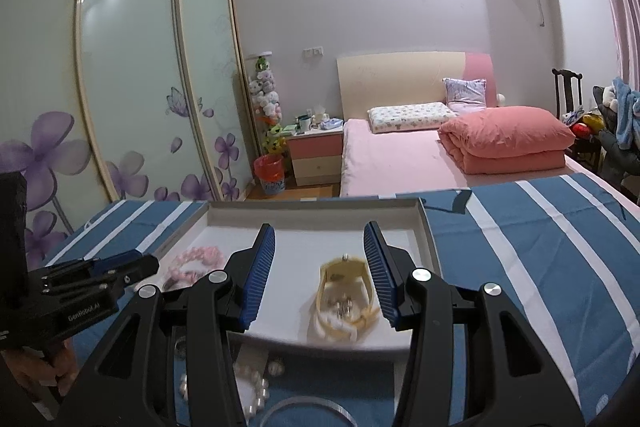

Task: Organize jewelry
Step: 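Carry the pink bracelet into the tray and release while the right tool drops the earrings there, then grasp the dark red beaded necklace with the left tool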

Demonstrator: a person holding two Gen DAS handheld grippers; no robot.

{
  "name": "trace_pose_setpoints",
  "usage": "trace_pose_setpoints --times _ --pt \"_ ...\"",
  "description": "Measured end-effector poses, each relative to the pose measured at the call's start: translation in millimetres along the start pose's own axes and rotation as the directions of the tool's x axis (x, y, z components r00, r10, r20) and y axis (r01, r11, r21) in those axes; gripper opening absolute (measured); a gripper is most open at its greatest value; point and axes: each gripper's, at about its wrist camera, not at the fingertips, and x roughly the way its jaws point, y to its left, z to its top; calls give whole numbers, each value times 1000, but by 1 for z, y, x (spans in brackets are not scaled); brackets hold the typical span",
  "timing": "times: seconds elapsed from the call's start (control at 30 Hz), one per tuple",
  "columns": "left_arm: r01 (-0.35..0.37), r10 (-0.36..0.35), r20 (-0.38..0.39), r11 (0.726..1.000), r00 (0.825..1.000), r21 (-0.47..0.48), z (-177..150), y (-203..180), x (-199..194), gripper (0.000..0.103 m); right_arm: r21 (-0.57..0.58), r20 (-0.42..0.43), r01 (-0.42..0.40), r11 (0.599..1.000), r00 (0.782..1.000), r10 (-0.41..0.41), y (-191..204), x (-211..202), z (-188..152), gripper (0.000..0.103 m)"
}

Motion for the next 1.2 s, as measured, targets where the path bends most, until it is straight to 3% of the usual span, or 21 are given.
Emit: trace_pose_setpoints --times 0.2,0.37,0.63,0.77,0.97,1.2 --pt "65 -65 -62 998 996 -4 -29 -5 -18 32 12 -35 9 1000 999 -8 -5 -22 -15 48" --pt "149 -146 -120 989 982 19 -57 -26 -36 32 42 -45 11 999 999 -9 -12 -38 -22 48" --pt "232 -203 -224 967 953 109 -95 -75 -43 55 44 -16 -4 999 1000 5 -7 -71 -31 48" --pt "202 -149 -271 963 951 181 -102 -97 -35 62 51 -8 -2 999 1000 3 -7 -81 -33 48" --pt "111 -36 -313 968 949 225 -105 -106 -18 61 73 -8 -3 997 1000 3 -11 -85 -38 48" --pt "67 -3 -300 976 954 205 -100 -96 -17 37 81 -28 -20 997 999 23 -11 -80 -44 48"
